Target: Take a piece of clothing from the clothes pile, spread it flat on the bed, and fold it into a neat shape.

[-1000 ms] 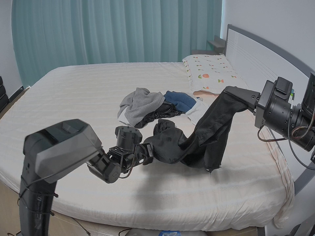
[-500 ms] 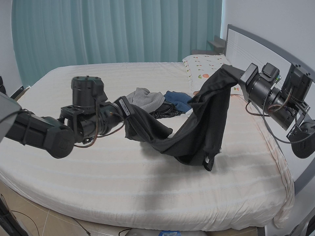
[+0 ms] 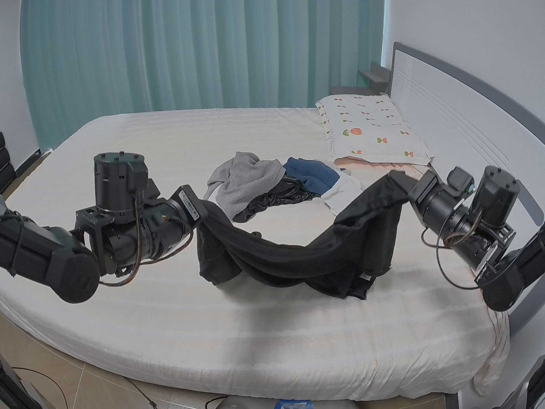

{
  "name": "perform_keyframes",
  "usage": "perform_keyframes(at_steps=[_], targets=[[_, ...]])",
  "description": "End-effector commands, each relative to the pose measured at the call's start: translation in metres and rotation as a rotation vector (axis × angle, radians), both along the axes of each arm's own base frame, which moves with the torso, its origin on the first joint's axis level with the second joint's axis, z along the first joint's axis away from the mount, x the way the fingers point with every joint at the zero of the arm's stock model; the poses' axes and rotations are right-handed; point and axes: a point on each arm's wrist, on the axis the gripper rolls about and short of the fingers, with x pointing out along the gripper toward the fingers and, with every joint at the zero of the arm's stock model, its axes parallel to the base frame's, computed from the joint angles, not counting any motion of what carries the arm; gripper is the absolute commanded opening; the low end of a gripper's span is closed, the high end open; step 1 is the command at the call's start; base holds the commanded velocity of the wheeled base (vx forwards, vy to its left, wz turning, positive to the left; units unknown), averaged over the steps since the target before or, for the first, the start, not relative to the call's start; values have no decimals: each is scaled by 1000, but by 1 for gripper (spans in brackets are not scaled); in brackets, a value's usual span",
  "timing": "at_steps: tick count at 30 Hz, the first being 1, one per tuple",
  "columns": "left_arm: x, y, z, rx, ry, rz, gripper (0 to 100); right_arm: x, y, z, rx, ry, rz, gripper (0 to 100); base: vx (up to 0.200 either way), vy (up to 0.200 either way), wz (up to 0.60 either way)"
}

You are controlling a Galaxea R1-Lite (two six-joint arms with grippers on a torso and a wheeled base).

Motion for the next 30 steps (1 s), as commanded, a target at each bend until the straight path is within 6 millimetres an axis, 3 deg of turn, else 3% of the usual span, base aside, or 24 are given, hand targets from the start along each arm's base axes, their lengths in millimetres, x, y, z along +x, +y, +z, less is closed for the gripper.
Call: perform_keyframes(at_steps=[1,7,11,17,30], targets=[[-9,4,-27,8,74,6,0,4,0,-37,-34,118,-31,0,0,0,0],[-20,1,-42,-23,87,-35,0,-5,-5,-43,-47,154,-40,0,-67,0,0],[-20,-3,-50,-18,114,-44,0,-6,-5,-43,-35,157,-44,0,-200,0,0],[-17,-5,-57,-17,136,-36,0,-13,-8,-36,-19,146,-48,0,0,0,0],[-12,0,-53,-41,128,-4,0,-15,-7,-38,-22,157,-39,0,0,0,0]])
